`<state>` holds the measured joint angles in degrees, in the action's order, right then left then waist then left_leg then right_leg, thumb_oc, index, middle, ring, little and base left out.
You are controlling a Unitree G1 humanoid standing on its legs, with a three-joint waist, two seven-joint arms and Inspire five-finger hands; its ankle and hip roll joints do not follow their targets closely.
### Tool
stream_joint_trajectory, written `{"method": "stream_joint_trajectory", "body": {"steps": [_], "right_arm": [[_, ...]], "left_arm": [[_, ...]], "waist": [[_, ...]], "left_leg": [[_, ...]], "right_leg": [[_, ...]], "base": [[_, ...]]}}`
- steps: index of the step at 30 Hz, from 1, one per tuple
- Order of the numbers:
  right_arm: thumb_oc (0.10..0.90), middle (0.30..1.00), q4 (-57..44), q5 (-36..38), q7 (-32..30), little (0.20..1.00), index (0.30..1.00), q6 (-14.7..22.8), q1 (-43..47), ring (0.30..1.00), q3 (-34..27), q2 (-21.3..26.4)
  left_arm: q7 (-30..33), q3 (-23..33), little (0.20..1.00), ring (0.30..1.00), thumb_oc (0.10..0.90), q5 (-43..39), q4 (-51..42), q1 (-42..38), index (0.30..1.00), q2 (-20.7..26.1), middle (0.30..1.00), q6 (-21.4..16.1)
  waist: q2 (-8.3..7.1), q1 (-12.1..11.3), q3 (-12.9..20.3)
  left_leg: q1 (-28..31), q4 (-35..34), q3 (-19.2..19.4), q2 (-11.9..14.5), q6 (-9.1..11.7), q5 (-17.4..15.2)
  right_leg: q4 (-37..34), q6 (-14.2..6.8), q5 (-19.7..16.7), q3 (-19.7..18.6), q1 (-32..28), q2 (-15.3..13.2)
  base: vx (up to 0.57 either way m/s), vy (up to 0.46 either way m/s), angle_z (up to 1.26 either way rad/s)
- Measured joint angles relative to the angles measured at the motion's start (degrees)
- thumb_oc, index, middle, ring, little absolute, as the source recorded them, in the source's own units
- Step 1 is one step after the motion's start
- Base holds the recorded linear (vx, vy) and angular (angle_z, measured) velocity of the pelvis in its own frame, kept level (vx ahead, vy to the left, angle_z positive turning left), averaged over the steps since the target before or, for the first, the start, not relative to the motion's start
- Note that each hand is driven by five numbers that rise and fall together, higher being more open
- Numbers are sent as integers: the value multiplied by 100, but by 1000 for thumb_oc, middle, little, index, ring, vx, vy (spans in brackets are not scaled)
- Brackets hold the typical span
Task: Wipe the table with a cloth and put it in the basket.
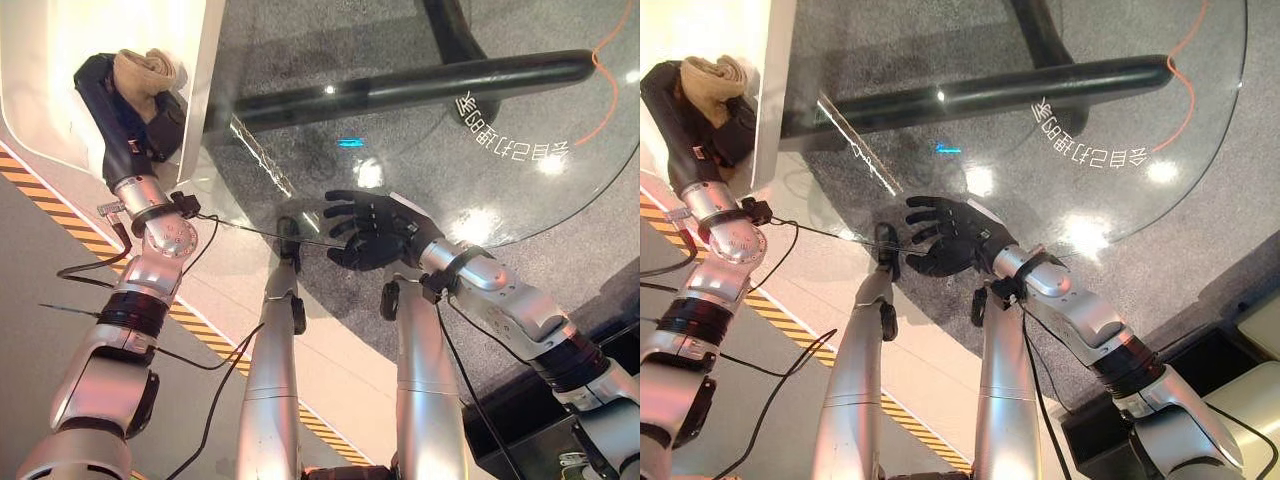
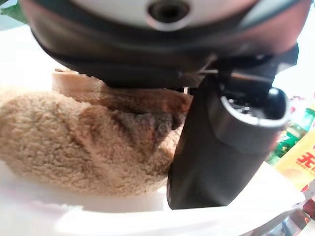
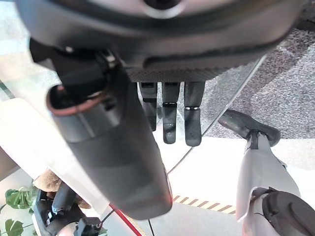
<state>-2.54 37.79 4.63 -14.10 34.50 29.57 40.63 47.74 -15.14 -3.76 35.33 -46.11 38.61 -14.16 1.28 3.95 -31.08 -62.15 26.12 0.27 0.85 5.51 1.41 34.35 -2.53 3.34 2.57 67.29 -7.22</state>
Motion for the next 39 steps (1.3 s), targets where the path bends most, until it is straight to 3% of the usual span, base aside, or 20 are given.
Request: {"method": "stream_joint_trajectory", "body": {"steps": [6,7,8,9,25,39], "right_arm": [[800,900,63,15,17,900,900,50,78,900,87,-16],[800,900,93,16,24,900,900,87,75,900,100,-35],[800,900,93,16,24,900,900,87,75,900,100,-35],[800,900,104,15,25,900,900,98,78,900,96,-40],[800,900,216,-15,32,900,900,113,57,900,84,-215],[800,900,264,-292,24,900,900,97,-346,900,62,-289]], "left_arm": [[-268,-3,200,300,100,-174,199,-112,300,120,300,14],[-367,5,450,514,350,-227,188,-139,514,159,514,29],[-367,5,450,514,350,-227,188,-139,514,159,514,29],[-453,-5,900,900,800,-229,197,-163,900,193,900,26],[-619,-165,900,900,800,-220,265,-229,900,236,900,154],[-735,-83,900,900,800,-208,168,298,900,106,900,143]], "waist": [[-17,71,8],[-29,94,16],[-29,94,16],[-35,90,18],[-77,120,29],[-88,83,29]], "left_leg": [[-13,-19,-11,0,-25,18],[-20,-6,-7,1,-20,5],[-20,-6,-7,1,-20,5],[-35,-63,-4,-1,-31,19],[44,8,-13,-11,-33,35],[456,-175,-8,-31,-35,49]], "right_leg": [[-52,-13,-16,13,-16,4],[-59,-25,-12,12,-15,2],[-59,-25,-12,12,-15,2],[-68,-21,-24,12,5,0],[-56,-34,-44,16,-94,-11],[-165,-16,-60,30,-481,-38]], "base": [[-14,-3,0],[0,0,0],[0,0,0],[39,-2,0],[-9,-5,0],[-22,-36,1]]}}
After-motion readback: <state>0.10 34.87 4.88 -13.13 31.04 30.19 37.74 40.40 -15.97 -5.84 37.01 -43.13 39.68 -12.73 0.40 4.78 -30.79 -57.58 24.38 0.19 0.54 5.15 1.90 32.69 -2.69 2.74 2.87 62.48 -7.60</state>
